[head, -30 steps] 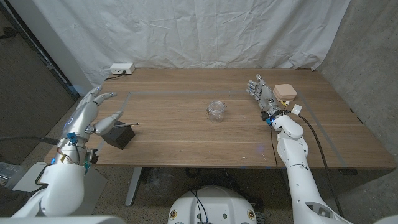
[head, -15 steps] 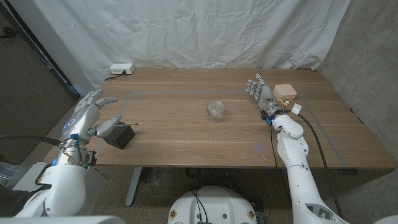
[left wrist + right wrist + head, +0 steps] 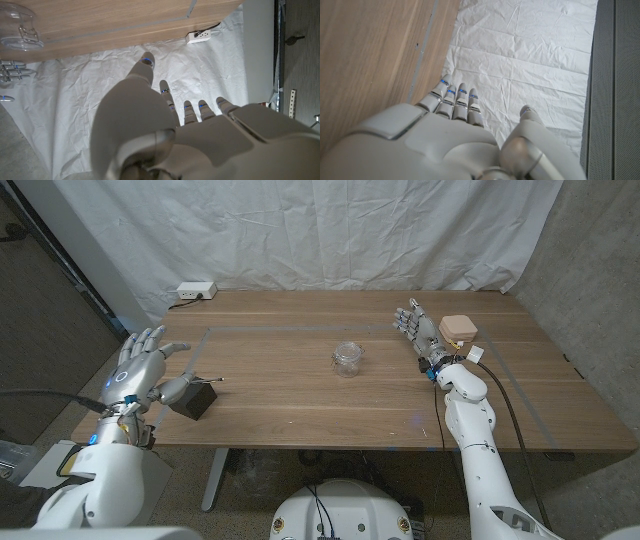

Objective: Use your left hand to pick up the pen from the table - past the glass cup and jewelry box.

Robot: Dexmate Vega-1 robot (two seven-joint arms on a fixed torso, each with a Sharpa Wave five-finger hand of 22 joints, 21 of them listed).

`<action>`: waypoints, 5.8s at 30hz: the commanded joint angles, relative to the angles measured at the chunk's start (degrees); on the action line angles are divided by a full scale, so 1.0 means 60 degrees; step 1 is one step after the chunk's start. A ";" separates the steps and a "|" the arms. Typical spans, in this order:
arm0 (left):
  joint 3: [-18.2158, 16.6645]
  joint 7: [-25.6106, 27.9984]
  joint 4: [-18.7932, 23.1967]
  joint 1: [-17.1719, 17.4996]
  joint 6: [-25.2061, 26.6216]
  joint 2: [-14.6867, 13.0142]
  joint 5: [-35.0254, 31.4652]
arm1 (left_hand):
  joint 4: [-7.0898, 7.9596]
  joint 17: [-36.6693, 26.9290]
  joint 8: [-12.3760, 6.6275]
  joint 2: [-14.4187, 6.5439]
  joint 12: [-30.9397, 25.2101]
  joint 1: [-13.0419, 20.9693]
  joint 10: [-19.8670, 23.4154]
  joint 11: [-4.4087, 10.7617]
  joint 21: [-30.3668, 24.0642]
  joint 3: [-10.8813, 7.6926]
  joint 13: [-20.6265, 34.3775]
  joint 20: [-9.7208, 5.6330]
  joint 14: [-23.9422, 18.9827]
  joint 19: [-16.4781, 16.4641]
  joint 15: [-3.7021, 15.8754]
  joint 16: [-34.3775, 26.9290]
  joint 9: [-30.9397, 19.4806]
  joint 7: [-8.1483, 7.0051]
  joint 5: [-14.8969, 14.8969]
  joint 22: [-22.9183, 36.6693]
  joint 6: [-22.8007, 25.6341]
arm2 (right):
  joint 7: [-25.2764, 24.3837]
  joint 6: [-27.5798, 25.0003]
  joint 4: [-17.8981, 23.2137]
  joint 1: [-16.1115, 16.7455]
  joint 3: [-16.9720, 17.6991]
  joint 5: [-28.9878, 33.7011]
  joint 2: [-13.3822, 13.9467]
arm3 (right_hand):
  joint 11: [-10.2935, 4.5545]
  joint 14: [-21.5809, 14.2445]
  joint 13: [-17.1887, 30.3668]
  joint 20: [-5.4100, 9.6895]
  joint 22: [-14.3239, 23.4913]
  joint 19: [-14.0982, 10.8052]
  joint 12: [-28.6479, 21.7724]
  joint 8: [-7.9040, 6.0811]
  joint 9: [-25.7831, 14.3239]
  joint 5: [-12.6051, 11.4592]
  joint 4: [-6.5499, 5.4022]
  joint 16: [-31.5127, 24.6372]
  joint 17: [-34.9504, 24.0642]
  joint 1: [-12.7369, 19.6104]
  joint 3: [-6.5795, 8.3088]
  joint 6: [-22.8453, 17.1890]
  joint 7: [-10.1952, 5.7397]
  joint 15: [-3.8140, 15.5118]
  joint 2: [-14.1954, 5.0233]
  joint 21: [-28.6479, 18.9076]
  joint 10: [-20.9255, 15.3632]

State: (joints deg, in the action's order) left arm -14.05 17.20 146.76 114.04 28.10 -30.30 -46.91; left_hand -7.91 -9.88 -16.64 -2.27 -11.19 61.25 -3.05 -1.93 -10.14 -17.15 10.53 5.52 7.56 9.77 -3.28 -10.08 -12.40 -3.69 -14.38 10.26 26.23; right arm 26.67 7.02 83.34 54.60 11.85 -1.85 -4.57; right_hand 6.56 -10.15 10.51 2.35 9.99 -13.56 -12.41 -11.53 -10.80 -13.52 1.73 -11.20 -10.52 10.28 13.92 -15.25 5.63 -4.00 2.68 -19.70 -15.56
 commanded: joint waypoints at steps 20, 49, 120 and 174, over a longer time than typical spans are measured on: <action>0.1303 -0.3050 0.0542 -0.0883 0.2982 -0.1922 -0.2689 | 0.0017 -0.0021 -0.0183 -0.0014 -0.0033 0.0196 -0.0141 0.0241 -0.0105 0.0121 0.0028 -0.0003 0.0271 0.0748 0.0105 -0.0026 -0.0012 -0.0258 0.0046 0.0037 0.0805 | 0.0179 -0.0028 -0.0016 0.0109 0.0253 -0.0227 -0.0043 | 0.0030 -0.0007 0.0020 -0.0071 0.0055 -0.0036 0.0031 0.0027 -0.0022 0.0027 0.0006 0.0012 -0.0058 -0.0004 -0.0062 -0.0076 0.0028 -0.0055 -0.0066 0.0095 -0.0003; 0.2499 -0.4112 -0.0634 -0.2338 0.3393 -0.2739 -0.3911 | 0.0045 -0.0025 -0.0073 0.0048 -0.0035 0.0205 -0.0222 0.0347 -0.0156 0.0254 0.0025 -0.0097 0.0427 0.0853 0.0204 -0.0027 0.0018 -0.0343 0.0029 0.0034 0.0844 | 0.0078 -0.0055 0.0113 0.0132 0.0415 -0.0240 -0.0122 | 0.0049 -0.0002 0.0021 -0.0080 0.0059 -0.0054 0.0033 0.0026 -0.0024 0.0037 0.0010 0.0017 -0.0063 -0.0025 -0.0095 -0.0091 0.0023 -0.0052 -0.0076 0.0172 -0.0006; 0.4431 -0.0460 -0.1547 -0.3679 0.5519 -0.5310 0.0646 | 0.0097 -0.0043 0.0133 0.0135 -0.0074 0.0247 -0.0291 0.0436 -0.0293 0.0536 0.0030 -0.0119 0.0568 0.0696 0.0212 -0.0075 0.0004 -0.0497 -0.0116 0.0032 0.0924 | -0.0141 0.0024 -0.0126 0.0016 0.0284 -0.0177 -0.0234 | 0.0029 -0.0079 0.0023 -0.0110 0.0068 -0.0142 0.0032 0.0029 -0.0026 0.0051 0.0046 0.0006 -0.0065 -0.0035 -0.0165 -0.0095 0.0004 -0.0056 -0.0116 0.0372 -0.0028; 0.6522 0.1738 -0.1601 -0.5636 0.6453 -0.6856 0.3755 | 0.0117 -0.0044 0.0008 0.0146 -0.0110 0.0315 -0.0184 0.0568 -0.0275 0.0722 0.0027 -0.0116 0.0521 0.0621 0.0245 -0.0086 -0.0013 -0.0535 -0.0227 0.0035 0.1599 | -0.0166 0.0049 -0.0607 -0.0242 0.0281 -0.0102 -0.0251 | 0.0055 -0.0086 0.0025 -0.0119 0.0074 -0.0191 0.0036 0.0033 -0.0028 0.0056 0.0071 0.0016 -0.0068 -0.0042 -0.0214 -0.0087 -0.0022 -0.0049 -0.0144 0.0512 -0.0031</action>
State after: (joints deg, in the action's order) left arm 25.36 24.20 137.98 80.44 67.92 -71.05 -28.37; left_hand -7.36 -9.99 -16.19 -1.52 -11.48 62.46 -4.03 0.93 -11.69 -12.96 10.53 5.11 9.50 9.75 -2.13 -10.09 -12.39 -6.74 -15.49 10.25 35.23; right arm 25.71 7.56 80.03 53.40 13.77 -2.86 -6.08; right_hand 6.54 -10.44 10.52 1.53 10.26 -14.37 -12.41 -11.53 -10.77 -13.52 2.27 -11.20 -10.78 9.60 12.87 -15.46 5.43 -4.29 2.01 -16.73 -15.55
